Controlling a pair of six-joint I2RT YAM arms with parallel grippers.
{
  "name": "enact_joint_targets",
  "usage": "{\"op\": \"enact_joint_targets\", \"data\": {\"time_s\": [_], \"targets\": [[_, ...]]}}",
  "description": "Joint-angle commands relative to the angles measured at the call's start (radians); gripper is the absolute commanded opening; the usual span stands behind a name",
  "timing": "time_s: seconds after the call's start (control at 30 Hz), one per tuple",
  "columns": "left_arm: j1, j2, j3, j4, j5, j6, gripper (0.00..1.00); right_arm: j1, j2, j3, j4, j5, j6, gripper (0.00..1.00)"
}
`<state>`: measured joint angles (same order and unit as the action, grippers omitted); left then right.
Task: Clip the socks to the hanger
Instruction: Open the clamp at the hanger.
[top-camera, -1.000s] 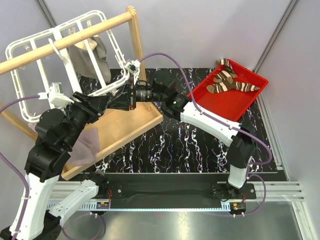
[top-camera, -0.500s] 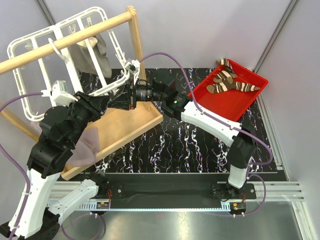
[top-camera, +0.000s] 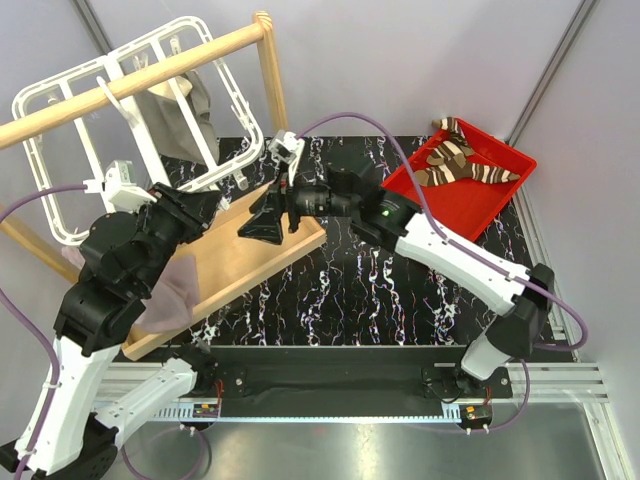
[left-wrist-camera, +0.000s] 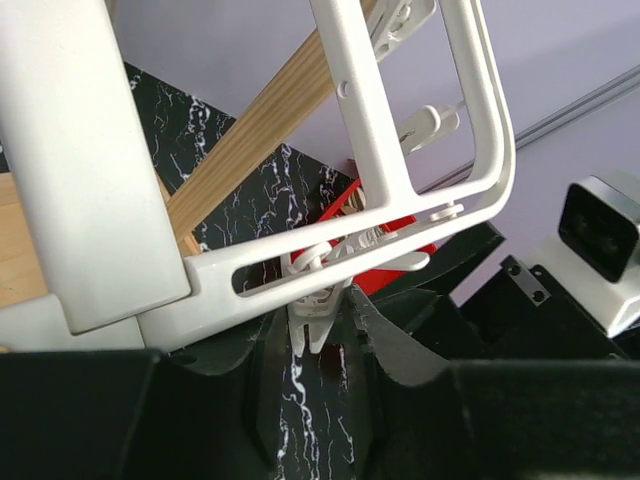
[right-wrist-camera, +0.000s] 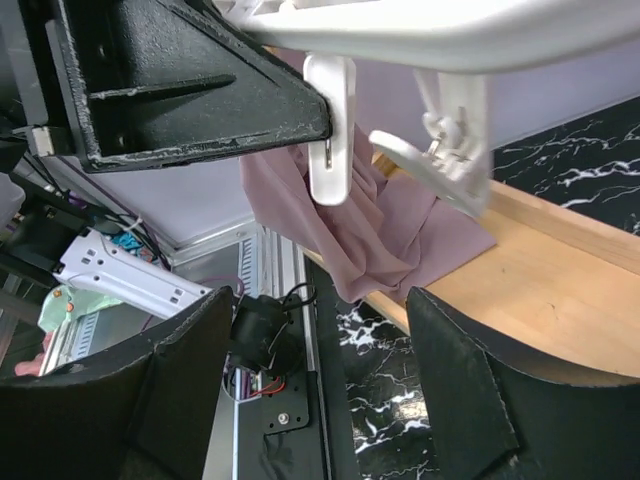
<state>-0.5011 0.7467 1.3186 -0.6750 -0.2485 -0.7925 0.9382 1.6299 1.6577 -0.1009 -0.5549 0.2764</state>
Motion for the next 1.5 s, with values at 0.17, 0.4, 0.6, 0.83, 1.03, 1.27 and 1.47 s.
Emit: {"op": "enact_joint_targets", "data": {"time_s": [0.17,0.4,0.6,0.83,1.03,1.27,1.47], "targets": [[-0.005,-0.02,0.053,0.011,-0.044,-0.097,0.0,-0.006,-0.002,-0.079,0.322,-0.027,0.075,0.71],[-0.005,-0.012,0.065,-0.027,-0.058,-0.16,0.0,0.017,0.045,-0.01,0.331,0.018,0.044,0.72],[-0.005,0.0,0.067,-0.047,-0.064,-0.175,0.0,0.024,0.067,-0.001,0.382,0.033,0.056,0.7],[-0.007,-0.003,0.064,-0.049,-0.06,-0.178,0.0,0.03,0.1,0.031,0.418,0.035,0.075,0.67],[-0.007,-0.006,0.061,-0.044,-0.046,-0.188,0.0,0.033,0.153,0.076,0.431,0.013,0.095,0.6],[-0.005,-0.02,0.05,-0.029,-0.043,-0.177,0.0,0.036,0.168,0.102,0.437,0.016,0.103,0.16],[-0.007,-0.038,0.031,0.003,-0.055,-0.152,0.28,0.036,0.156,0.097,0.418,0.003,0.106,0.0]]}}
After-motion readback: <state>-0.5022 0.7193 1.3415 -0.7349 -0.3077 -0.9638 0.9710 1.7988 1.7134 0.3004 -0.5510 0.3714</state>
